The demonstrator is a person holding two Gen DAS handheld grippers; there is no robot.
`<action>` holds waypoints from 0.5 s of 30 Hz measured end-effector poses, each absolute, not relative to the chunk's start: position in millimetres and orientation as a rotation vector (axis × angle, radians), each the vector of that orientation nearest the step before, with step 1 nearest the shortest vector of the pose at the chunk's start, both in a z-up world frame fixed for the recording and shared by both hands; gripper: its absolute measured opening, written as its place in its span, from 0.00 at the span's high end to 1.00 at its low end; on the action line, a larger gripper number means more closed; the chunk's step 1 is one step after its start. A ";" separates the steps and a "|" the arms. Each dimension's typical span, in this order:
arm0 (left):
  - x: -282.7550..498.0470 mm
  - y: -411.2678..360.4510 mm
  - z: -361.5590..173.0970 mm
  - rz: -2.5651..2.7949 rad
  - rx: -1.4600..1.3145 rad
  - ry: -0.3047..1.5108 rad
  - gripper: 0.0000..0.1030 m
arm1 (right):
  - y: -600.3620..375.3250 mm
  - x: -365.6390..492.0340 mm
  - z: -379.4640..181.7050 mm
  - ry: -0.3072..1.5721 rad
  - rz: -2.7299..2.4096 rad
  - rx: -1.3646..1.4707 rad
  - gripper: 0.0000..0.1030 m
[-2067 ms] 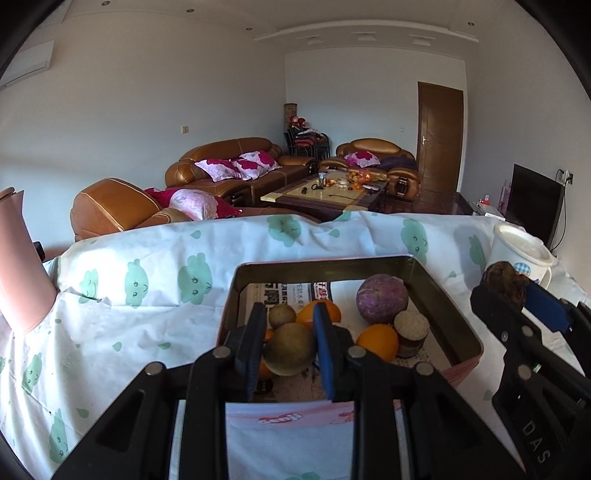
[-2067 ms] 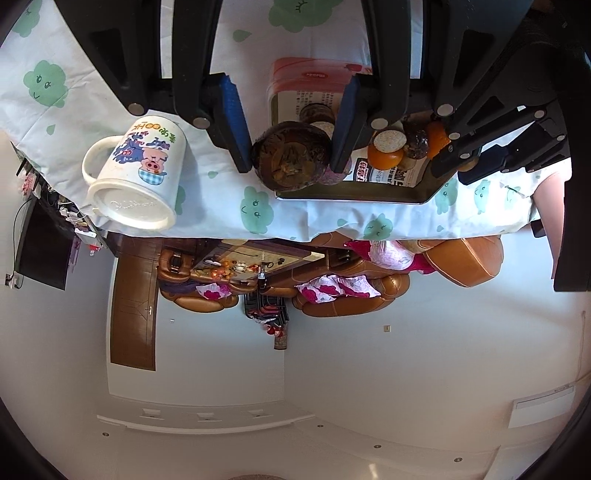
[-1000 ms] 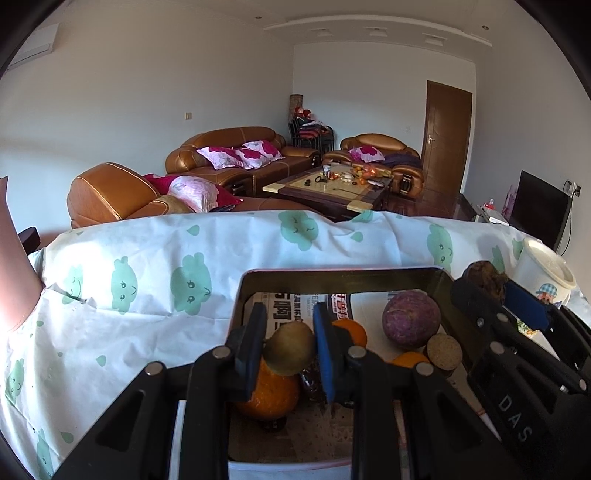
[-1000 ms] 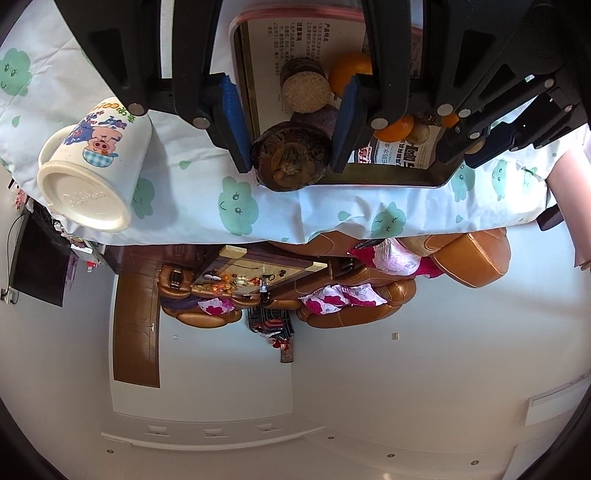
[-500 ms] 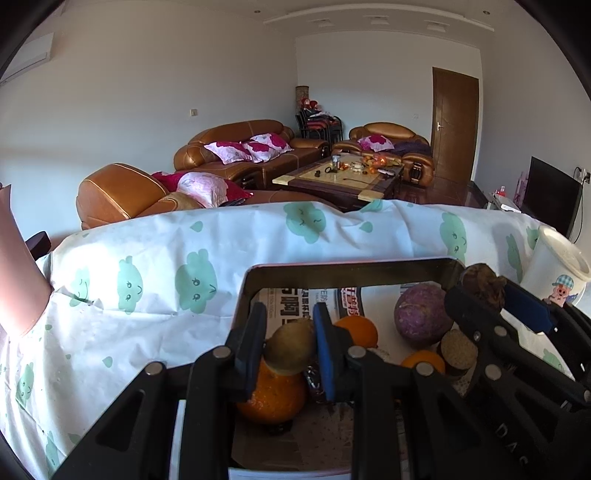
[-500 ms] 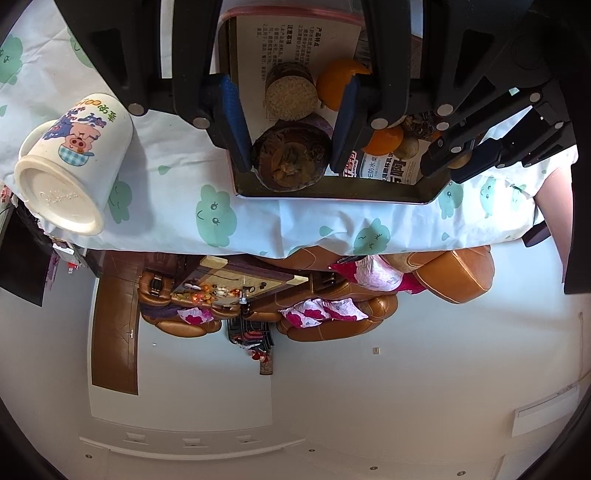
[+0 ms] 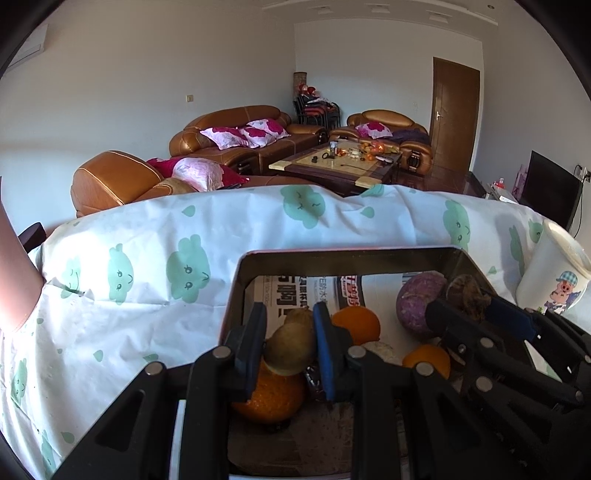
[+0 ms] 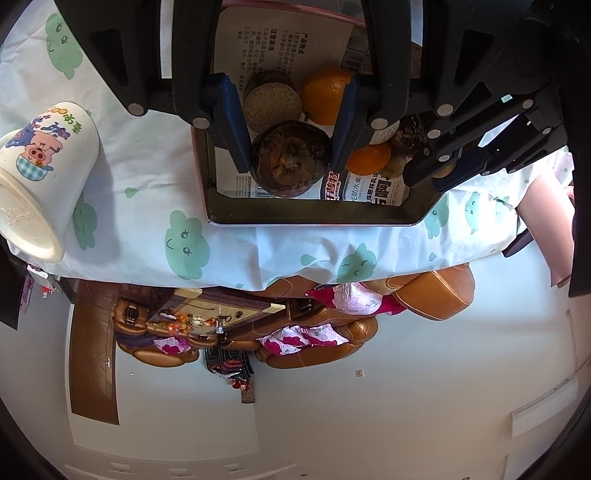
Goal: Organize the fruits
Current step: 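Lower both held fruits into the pink tin and open both tools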
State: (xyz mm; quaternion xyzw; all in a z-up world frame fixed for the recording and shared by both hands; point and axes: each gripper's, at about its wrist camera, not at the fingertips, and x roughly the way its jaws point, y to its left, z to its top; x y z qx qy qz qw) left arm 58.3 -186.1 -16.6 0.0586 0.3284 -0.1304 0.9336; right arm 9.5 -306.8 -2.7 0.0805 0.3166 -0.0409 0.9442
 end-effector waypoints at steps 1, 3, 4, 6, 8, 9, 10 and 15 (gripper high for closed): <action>58.3 -186.2 -16.9 -0.266 0.120 0.674 0.73 | -307.3 9.6 -3.2 0.648 -0.078 0.169 0.55; 58.0 -185.7 -16.8 -0.266 0.121 0.674 0.73 | -308.7 10.4 -4.5 0.656 -0.064 0.181 0.55; 58.1 -185.7 -17.0 -0.266 0.121 0.675 0.73 | -309.4 10.7 -5.1 0.659 -0.056 0.189 0.55; 58.1 -185.6 -16.7 -0.268 0.119 0.674 0.73 | -311.4 10.9 -5.3 0.660 -0.039 0.205 0.55; 57.0 -185.5 -16.6 -0.267 0.118 0.672 0.73 | -313.4 10.7 -6.0 0.661 -0.015 0.226 0.55; 55.7 -185.5 -16.2 -0.264 0.117 0.666 0.72 | -314.4 9.6 -5.8 0.658 -0.004 0.237 0.55; 52.9 -184.7 -15.2 -0.259 0.116 0.654 0.69 | -314.6 8.0 -5.1 0.653 0.001 0.242 0.55; 41.5 -172.6 -9.8 -0.202 0.076 0.595 0.22 | -317.1 -5.2 5.5 0.586 0.000 0.260 0.54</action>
